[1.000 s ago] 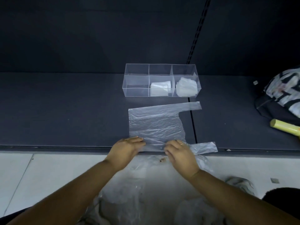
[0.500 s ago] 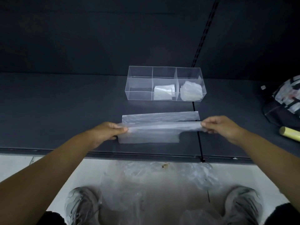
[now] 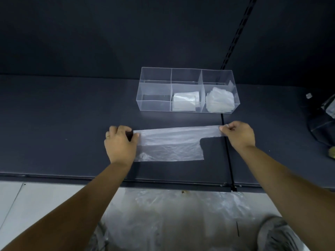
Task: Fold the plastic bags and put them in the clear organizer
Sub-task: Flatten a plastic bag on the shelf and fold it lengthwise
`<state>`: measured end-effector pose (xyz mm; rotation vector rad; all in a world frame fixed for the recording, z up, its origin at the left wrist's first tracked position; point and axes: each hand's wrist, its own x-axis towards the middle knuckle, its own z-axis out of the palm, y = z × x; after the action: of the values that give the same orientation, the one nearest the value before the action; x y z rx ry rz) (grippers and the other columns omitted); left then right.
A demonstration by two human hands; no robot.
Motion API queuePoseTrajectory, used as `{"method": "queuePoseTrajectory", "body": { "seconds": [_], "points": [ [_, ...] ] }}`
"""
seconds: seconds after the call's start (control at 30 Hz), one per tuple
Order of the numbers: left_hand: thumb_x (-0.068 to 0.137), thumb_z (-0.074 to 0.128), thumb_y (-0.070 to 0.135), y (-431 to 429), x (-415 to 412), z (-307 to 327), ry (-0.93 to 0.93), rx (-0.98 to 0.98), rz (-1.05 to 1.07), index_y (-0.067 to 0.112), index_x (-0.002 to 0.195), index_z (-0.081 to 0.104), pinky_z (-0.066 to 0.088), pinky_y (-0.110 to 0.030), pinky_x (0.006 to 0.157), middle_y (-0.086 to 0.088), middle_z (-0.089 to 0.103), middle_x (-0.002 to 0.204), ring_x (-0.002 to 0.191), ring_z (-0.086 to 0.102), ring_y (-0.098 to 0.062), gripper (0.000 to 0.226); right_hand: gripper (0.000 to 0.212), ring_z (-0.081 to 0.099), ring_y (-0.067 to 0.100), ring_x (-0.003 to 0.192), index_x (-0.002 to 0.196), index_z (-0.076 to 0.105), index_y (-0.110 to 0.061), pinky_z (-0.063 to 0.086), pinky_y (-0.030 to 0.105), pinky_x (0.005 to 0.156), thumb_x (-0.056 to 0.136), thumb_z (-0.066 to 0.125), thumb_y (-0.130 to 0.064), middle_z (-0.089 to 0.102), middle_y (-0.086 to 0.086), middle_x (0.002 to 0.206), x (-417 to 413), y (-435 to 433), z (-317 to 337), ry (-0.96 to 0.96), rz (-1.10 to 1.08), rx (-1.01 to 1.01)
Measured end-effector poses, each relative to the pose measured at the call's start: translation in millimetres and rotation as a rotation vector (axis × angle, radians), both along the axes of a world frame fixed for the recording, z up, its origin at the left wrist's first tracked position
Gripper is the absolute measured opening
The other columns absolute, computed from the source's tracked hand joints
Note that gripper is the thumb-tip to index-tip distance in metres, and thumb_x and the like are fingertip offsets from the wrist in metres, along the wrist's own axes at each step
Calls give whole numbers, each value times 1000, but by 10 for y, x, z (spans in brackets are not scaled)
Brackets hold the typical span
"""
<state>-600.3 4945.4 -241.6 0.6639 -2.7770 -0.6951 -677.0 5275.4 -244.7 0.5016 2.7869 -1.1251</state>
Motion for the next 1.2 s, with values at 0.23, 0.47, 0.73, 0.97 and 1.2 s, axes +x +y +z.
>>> {"method": "queuePoseTrajectory", "body": {
  "seconds": [0.23, 0.47, 0.73, 0.97, 1.2],
  "points": [
    [103, 30, 36, 336, 252, -208, -162, -248, -539, 10, 150, 26, 7, -38, 120, -8, 23, 158, 147, 17, -23, 54, 21, 62, 26, 87, 84, 63, -12, 44, 29, 67, 87, 67, -32, 64, 4, 87, 12, -43, 55, -20, -6, 33],
    [85, -10, 67, 299, 334, -356, -294, -393, -543, 19, 148, -17, -15, -36, 117, 1, -18, 157, 144, -20, -16, 79, 36, 49, 36, 118, 122, 59, -4, 38, 44, 103, 87, 56, -9, 53, 19, 128, 527, -1193, 153, 377, 394, 235],
    [79, -1, 75, 227, 332, -323, -304, -392, -580, 17, 152, -5, -12, -40, 117, -4, -7, 160, 148, -8, -22, 93, 67, -15, 15, 147, 153, -3, -24, -13, 39, 117, 97, 15, -56, -10, -1, 161, 521, -1196, -356, 95, 760, 554],
    [76, 0, 83, 222, 316, -302, -332, -395, -572, 12, 152, -3, -12, -41, 117, -9, -5, 161, 148, -9, -22, 105, 68, -2, 25, 148, 154, 5, -21, -11, 48, 116, 97, 17, -55, 0, 7, 162, 343, -183, -199, 19, 491, 788],
    [92, 31, 57, 499, 418, -69, -80, -326, -630, 5, 141, 42, 14, -48, 117, -12, 41, 149, 140, 33, -29, 73, 23, 56, 24, 94, 96, 65, -17, 41, 37, 81, 80, 74, -31, 58, 0, 97, 838, -391, 84, 199, 810, 399]
  ]
}}
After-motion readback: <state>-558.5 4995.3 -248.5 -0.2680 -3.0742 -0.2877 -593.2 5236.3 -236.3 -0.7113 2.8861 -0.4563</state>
